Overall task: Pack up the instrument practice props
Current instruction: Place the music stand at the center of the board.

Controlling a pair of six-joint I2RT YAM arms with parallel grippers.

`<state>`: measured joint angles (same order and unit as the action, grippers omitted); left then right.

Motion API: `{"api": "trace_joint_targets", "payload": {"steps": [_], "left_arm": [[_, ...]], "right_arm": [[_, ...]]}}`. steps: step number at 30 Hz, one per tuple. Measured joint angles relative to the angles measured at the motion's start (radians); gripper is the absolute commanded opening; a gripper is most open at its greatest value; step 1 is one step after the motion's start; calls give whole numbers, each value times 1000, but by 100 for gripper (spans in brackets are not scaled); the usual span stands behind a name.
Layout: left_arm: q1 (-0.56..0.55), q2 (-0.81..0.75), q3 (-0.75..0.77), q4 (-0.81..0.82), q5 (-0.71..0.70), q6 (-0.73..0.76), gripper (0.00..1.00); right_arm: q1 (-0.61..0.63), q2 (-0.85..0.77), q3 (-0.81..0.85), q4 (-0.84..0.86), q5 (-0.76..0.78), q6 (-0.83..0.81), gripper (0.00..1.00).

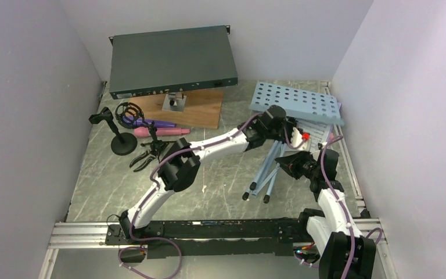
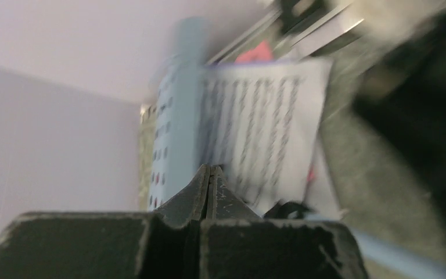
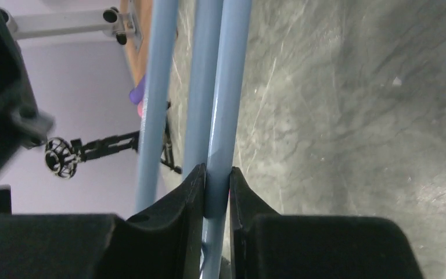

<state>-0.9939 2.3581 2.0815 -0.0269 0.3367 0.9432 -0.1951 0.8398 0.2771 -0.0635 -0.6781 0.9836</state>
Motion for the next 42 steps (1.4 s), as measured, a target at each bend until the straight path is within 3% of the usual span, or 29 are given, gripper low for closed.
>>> {"api": "trace_joint_targets", "payload": {"steps": [5,10,19,23,26,32,39,42], "left_arm": [[-70,14,0,14,39,-19,0],[-54,24,-43,31,51,-43,0],[-20,1,-126,38,21,-182,39],[-16,-89,-188,16,3,-287,58],[-13,-204,-247,1,-2,-383,78],[-8,-434,-357,-42,-1,-573,99],[-13,-629,-392,-237,8,-768,100],[56,-695,-379,-346,29,-870,99]], "right_arm": [[-6,5,0,38,97,-22,2],[-6,10,0,41,118,-34,28],[-6,10,8,50,119,-127,69],[-7,11,46,39,117,-183,86],[-7,12,91,-3,99,-238,99],[-19,31,233,-103,11,-396,100],[-31,154,567,-272,-182,-665,100],[-31,228,742,-425,-193,-818,100]]}}
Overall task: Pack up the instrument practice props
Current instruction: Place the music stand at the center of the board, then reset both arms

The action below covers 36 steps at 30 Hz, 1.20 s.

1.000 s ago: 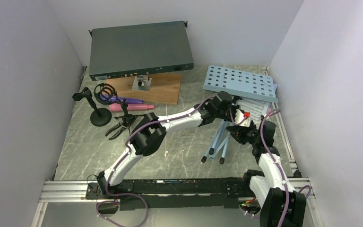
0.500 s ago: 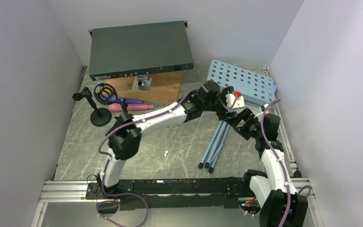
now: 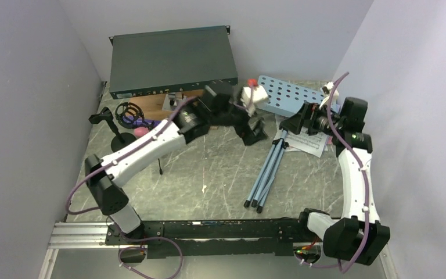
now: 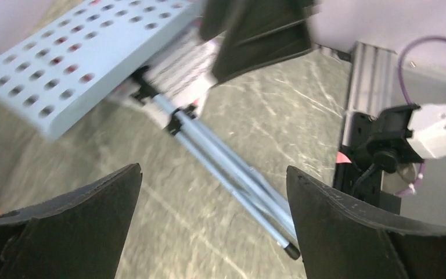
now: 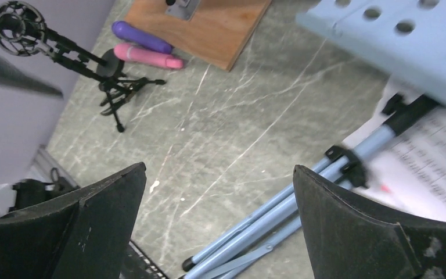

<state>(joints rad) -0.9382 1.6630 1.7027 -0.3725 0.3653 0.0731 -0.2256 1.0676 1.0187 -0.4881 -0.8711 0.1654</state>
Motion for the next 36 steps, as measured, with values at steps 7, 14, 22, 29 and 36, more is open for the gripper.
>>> {"api": "trace_joint_targets", "payload": {"steps": [7,14,22,29,36], "left_arm": [[267,-157,60,-166,-24,-141,99],[543,-328,99,-286,-84,-200,100],[593,-521,67,-405,-253,-211,100],[593,-597,64,-445,-315,-217,99],[593,-620,25,-471,-342,-212,99]], "right_arm": [[-1,42,279,-208,80,-198,100],[-1,48,527,-297,75,-275,100],[-1,23,593,-299,113,-171,100],[-1,28,673,-299,188,-50,100],[-26,40,683,-305,198,-32,100]]}}
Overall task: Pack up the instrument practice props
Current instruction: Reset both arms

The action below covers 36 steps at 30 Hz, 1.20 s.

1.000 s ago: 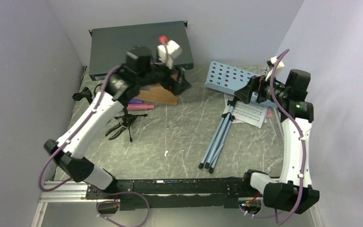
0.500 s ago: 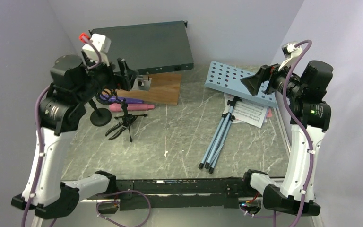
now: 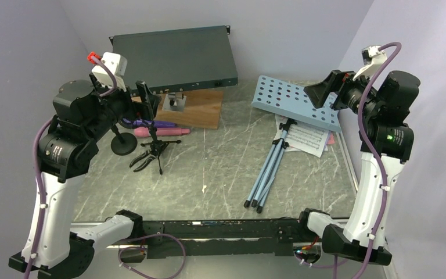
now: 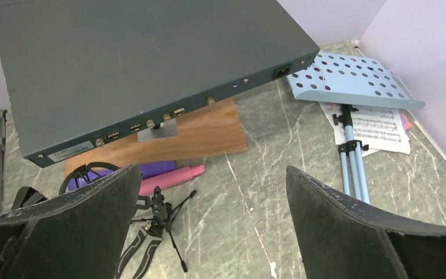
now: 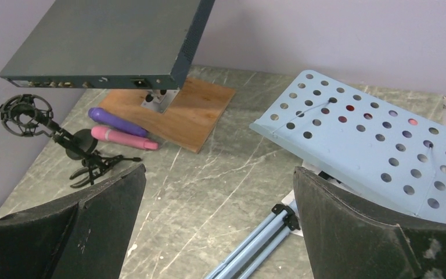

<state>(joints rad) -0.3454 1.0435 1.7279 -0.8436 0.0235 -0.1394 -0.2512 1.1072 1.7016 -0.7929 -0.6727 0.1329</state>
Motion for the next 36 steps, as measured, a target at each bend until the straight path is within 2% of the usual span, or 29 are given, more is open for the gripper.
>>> {"api": "trace_joint_targets", "payload": {"steps": [13,36], "left_arm": [[0,-27,-92,26,26,-16,99],[0,-79,-209,86,-5,-16,99]], "right_arm": [[-66,3,2,-8,-45,-10,100],[-109,-19,-26,20,-100,32,100]]}}
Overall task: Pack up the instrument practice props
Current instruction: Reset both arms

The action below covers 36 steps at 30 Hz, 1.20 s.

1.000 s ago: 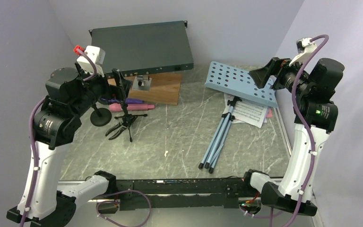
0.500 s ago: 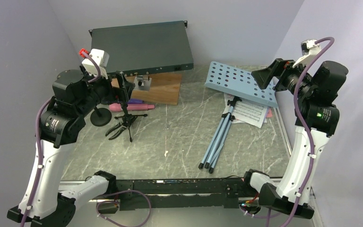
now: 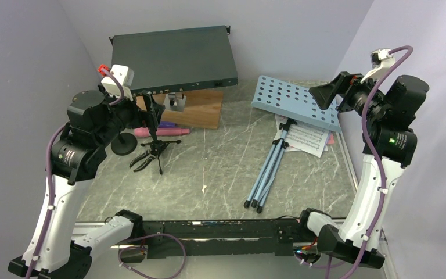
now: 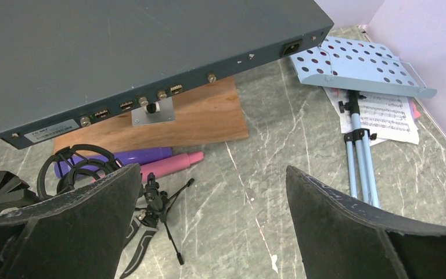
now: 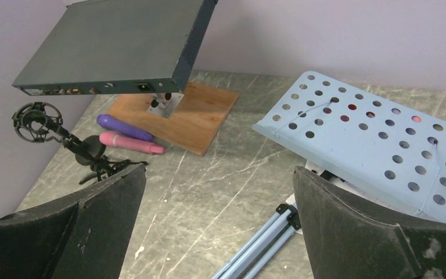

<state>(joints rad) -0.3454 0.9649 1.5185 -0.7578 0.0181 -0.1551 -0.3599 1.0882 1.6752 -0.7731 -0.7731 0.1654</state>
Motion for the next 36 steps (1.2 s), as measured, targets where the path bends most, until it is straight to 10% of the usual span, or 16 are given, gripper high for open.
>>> {"api": "trace_joint_targets", "payload": {"steps": [36], "left_arm": [[0,-47,-23,32,11,-7,100]], "right_arm": [[-2,-3,-27,4,-23,1,100]]}}
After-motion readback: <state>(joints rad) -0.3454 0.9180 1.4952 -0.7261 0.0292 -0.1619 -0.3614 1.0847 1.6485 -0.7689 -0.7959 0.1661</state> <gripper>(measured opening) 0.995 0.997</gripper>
